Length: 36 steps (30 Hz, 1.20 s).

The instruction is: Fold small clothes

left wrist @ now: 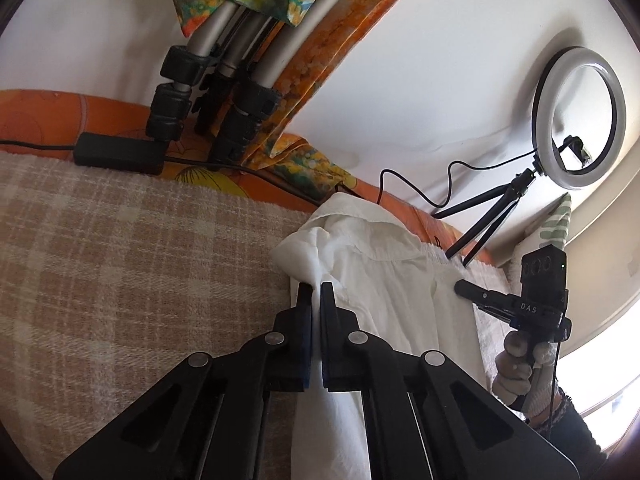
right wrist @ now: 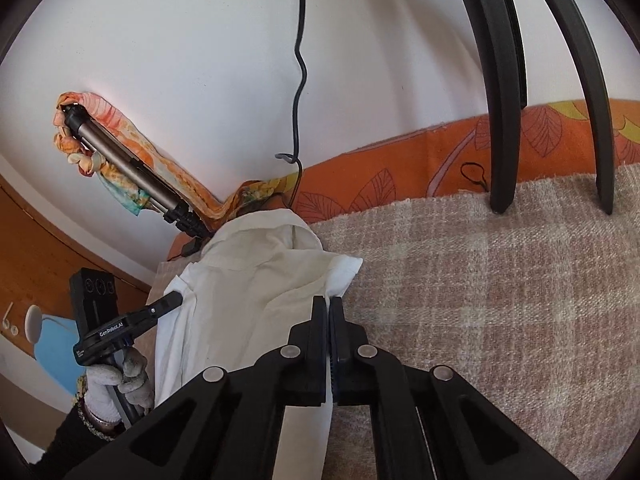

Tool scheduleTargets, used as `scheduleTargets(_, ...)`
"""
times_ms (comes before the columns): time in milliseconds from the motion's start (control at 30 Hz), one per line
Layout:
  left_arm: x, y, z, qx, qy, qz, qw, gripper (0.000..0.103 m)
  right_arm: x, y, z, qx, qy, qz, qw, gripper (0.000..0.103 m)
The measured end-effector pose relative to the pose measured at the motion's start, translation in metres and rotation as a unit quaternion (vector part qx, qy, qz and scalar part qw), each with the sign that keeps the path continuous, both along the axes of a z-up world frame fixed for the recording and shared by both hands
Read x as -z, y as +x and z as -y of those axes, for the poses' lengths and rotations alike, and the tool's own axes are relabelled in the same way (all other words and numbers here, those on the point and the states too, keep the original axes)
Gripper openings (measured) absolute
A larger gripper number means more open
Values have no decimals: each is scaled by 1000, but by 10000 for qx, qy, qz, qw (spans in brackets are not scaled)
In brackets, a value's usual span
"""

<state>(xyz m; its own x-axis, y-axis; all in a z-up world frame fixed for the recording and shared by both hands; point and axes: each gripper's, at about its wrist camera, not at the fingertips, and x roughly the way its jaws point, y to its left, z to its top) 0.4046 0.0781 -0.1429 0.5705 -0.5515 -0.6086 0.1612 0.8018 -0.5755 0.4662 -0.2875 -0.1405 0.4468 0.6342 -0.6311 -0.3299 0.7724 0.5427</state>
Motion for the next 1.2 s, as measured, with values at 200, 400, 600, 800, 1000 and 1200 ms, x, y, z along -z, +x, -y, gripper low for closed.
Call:
scheduleTargets(200, -26, -12, 9, 86, 293, 381, 9988, 2, -33, -14, 6, -70, 127, 353, 9993, 0)
scheduleTargets(400, -58, -36, 12, 134, 512, 724, 9960, 1, -63, -39, 7, -100, 159, 602, 9980, 0)
scheduleTargets(600, -95, -77, 20, 139, 742, 1065, 9914, 1, -95, -80, 5, -147, 163, 807, 9965, 0)
scheduleTargets(800, -119, -127, 24, 129, 964, 1284, 9869, 1, -122, -135, 4, -248, 134, 979, 9948, 0)
scheduleTargets(1000, -124, -189, 27, 143, 1124, 1412, 9835, 1, -123, -197, 8, -315, 47, 1020, 9943, 0)
scheduleTargets(1200, -112, -242, 29, 174, 1287, 1444, 9810, 1, -103, -256, 18, -273, 42, 930, 9953, 0)
